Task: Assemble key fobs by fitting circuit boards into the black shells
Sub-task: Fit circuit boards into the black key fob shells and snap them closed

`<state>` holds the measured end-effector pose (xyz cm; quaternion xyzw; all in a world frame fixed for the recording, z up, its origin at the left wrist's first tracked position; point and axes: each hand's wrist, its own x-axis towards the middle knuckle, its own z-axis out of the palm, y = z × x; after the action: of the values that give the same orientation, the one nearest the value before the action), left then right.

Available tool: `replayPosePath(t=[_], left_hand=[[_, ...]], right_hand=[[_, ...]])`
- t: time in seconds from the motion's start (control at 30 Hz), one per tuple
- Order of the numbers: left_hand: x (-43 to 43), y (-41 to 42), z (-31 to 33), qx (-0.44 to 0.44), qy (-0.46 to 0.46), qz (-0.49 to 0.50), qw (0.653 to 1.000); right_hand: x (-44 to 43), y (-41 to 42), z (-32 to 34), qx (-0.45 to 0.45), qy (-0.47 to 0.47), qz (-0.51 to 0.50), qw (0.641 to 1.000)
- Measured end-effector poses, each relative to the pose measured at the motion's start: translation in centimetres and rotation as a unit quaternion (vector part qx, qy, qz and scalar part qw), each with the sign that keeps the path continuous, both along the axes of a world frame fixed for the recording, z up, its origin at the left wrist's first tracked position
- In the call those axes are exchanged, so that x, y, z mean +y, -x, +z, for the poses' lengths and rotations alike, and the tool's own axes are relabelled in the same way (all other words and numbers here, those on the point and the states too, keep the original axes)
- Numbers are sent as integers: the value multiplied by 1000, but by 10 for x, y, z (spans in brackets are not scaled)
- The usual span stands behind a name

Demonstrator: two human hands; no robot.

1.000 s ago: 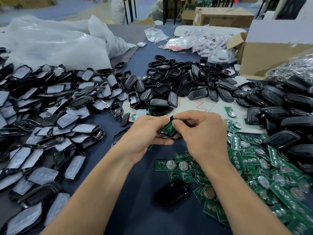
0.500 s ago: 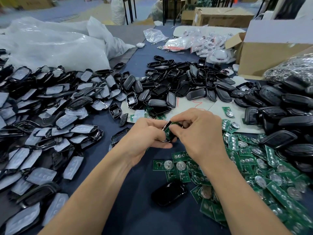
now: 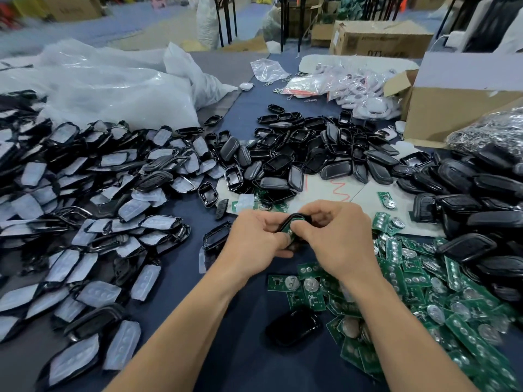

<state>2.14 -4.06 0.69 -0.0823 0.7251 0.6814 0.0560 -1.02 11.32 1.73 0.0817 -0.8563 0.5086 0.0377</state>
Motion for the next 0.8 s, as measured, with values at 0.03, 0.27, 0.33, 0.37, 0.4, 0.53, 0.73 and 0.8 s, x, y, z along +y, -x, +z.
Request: replayPosePath(t=[0.03, 0.27, 0.33, 0.37, 0.4, 0.53, 0.73, 0.8], left_hand=[[0, -3, 3, 9, 20, -9, 1000], [8, -13, 29, 0, -118, 37, 992], [7, -22, 32, -7, -147, 28, 989], [6, -27, 33, -10, -157, 18, 987], [4, -32, 34, -14, -172, 11, 985], [0, -48, 38, -20, -259, 21, 965], [-27, -60, 41, -18, -94, 107, 990], [-53, -64, 40, -11, 9, 183, 983]], right_hand=[[2, 1, 2, -11, 9, 6, 1000], [8, -11, 24, -166, 250, 74, 951], [13, -19, 26, -233, 291, 126, 919], [14, -23, 25, -261, 315, 148, 900], [14, -27, 25, -288, 342, 165, 879], [-1, -41, 22, -354, 473, 202, 781], [-35, -46, 11, -391, 492, 154, 762], [-34, -45, 8, -411, 510, 143, 742]])
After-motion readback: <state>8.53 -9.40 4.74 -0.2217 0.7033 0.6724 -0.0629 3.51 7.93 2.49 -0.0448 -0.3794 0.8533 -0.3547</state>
